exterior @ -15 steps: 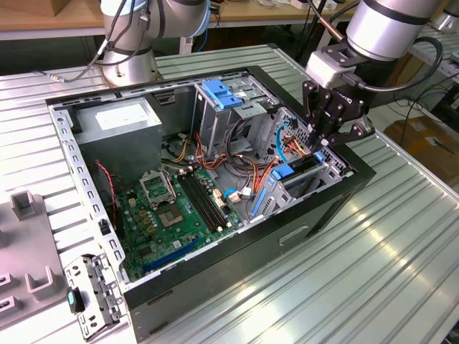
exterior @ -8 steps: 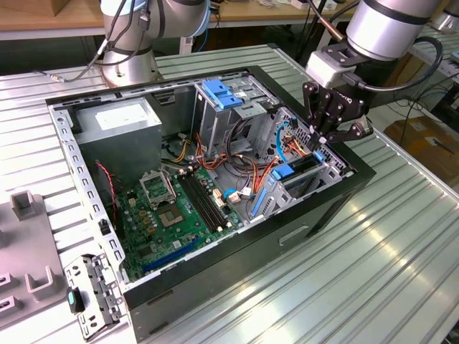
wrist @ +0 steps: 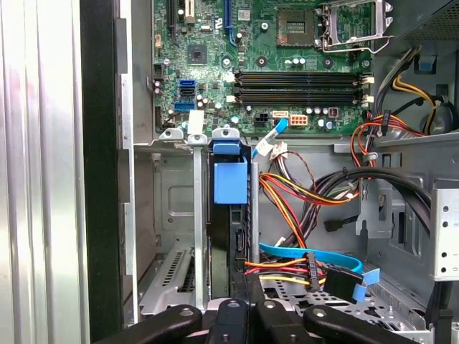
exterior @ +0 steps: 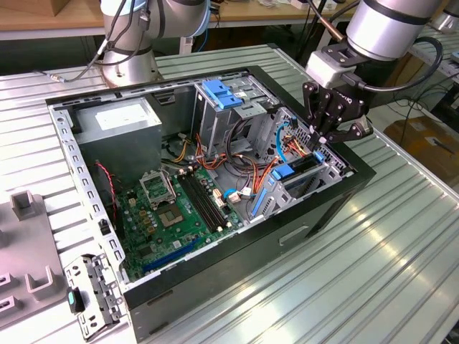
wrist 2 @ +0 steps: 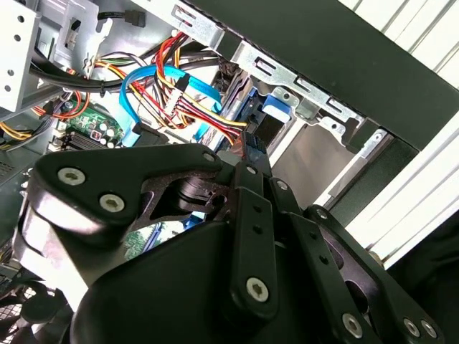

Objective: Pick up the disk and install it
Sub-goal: 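Insert the second disk wire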

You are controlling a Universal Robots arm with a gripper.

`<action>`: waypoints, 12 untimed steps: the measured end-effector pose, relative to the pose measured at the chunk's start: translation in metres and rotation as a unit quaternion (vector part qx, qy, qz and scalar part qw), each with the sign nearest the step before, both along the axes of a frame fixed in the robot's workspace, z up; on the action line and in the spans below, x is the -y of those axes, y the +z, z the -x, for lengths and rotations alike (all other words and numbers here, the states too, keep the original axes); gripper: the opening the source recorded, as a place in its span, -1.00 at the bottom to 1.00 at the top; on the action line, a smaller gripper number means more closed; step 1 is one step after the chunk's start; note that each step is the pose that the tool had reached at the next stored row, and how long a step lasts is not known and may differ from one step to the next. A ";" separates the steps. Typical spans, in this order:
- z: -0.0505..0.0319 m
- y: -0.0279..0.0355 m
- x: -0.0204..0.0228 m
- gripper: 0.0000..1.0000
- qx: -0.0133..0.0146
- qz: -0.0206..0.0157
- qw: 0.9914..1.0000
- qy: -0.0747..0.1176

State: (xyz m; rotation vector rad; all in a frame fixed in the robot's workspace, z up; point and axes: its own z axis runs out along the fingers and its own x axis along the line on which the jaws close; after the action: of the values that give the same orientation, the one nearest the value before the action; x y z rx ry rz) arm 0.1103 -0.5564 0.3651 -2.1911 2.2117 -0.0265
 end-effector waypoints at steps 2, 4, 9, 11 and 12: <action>0.0000 0.0000 0.0000 -0.79 0.000 0.000 1.000 0.000; 0.0000 0.0000 0.0000 -0.79 0.000 0.000 1.000 0.000; 0.0076 0.0000 0.0000 -0.79 0.000 0.000 1.000 0.000; 0.0126 0.0000 0.0000 -0.79 0.000 0.000 1.000 0.000; 0.0143 0.0000 0.0001 -0.79 0.000 0.000 1.000 0.000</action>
State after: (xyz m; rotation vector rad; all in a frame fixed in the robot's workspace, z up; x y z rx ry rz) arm 0.0961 -0.5565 0.3651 -2.1910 2.2116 -0.0261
